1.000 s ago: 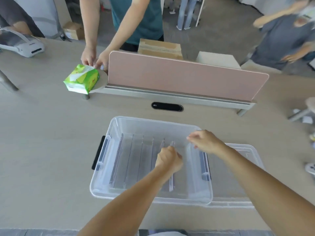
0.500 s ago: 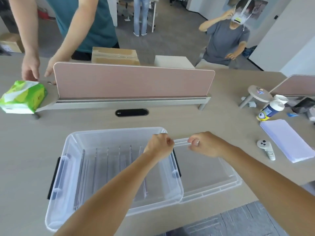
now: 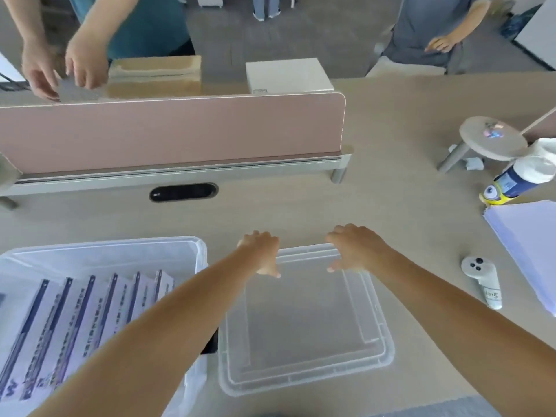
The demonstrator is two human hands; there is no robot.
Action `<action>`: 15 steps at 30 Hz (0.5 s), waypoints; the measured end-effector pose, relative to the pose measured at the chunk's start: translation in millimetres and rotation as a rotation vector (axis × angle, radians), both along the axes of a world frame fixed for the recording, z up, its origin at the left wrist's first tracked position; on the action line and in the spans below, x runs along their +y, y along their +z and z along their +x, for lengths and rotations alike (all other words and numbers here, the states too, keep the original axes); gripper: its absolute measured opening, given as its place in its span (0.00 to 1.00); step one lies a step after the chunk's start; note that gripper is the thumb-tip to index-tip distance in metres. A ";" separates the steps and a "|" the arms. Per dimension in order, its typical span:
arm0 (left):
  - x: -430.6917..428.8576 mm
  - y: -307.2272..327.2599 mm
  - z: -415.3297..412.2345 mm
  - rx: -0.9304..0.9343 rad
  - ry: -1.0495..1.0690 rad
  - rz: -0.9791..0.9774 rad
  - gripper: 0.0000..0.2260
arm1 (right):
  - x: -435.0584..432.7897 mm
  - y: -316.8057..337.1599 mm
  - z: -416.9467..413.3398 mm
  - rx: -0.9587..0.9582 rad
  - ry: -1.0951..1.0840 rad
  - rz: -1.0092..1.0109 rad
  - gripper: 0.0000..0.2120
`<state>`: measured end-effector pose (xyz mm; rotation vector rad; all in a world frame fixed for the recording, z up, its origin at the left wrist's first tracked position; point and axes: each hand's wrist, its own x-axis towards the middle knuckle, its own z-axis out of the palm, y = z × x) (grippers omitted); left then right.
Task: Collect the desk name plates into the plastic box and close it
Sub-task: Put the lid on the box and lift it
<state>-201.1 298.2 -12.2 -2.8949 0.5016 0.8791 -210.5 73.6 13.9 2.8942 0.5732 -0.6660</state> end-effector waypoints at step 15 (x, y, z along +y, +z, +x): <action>-12.4 -79.3 28.9 0.051 0.230 0.121 0.22 | -2.1 -101.7 72.8 0.222 0.265 0.025 0.33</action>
